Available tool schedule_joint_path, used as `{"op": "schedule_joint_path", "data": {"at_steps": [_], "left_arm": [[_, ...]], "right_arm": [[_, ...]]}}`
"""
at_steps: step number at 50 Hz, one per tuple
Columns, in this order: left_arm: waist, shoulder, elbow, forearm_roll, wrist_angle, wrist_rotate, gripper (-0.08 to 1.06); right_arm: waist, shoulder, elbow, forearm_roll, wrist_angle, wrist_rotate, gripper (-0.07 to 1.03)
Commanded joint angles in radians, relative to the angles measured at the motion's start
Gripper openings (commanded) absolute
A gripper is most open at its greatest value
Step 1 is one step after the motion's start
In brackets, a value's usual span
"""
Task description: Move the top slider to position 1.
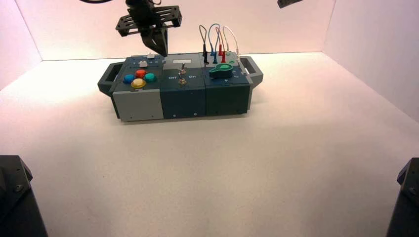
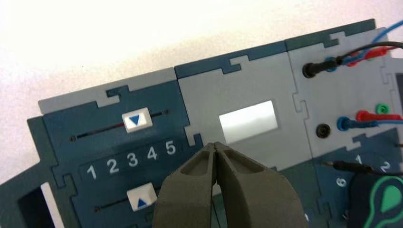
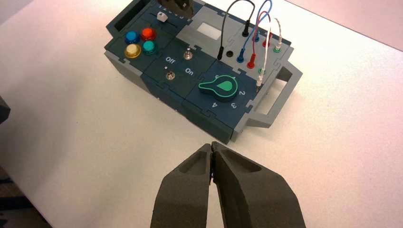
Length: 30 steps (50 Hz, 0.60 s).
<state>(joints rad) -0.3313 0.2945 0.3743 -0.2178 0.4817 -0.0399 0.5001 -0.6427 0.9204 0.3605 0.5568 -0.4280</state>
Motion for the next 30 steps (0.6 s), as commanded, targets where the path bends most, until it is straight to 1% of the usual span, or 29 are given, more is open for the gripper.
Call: {"op": "schedule_joint_path", "data": {"at_steps": [1,6,9,13,26,29,30], "left_arm": [[0.021,-0.005,-0.035,0.005,-0.041,-0.003,-0.03],[0.028,0.008,-0.038,0.006,-0.074,-0.003,-0.03],[0.032,0.015,-0.038,0.008,-0.109,-0.002,-0.03],[0.035,0.025,-0.041,0.011,-0.127,0.002,-0.03],[0.038,0.051,-0.046,0.017,-0.127,0.006,-0.03],[0.040,0.057,-0.041,0.023,-0.127,0.009,-0.03],[0.040,0.057,-0.040,0.029,-0.129,0.009,-0.03]], "right_arm": [[0.005,-0.003,-0.020,0.003,-0.018,-0.005,-0.02],[0.005,0.000,-0.018,0.005,-0.023,-0.003,-0.02],[0.005,0.002,-0.017,0.005,-0.025,-0.005,-0.02],[0.005,0.011,-0.017,0.005,-0.025,-0.005,-0.02],[0.005,0.020,-0.017,0.003,-0.025,-0.005,-0.02],[0.005,0.021,-0.017,0.003,-0.025,-0.005,-0.02],[0.005,0.025,-0.017,0.003,-0.025,-0.005,-0.02]]}}
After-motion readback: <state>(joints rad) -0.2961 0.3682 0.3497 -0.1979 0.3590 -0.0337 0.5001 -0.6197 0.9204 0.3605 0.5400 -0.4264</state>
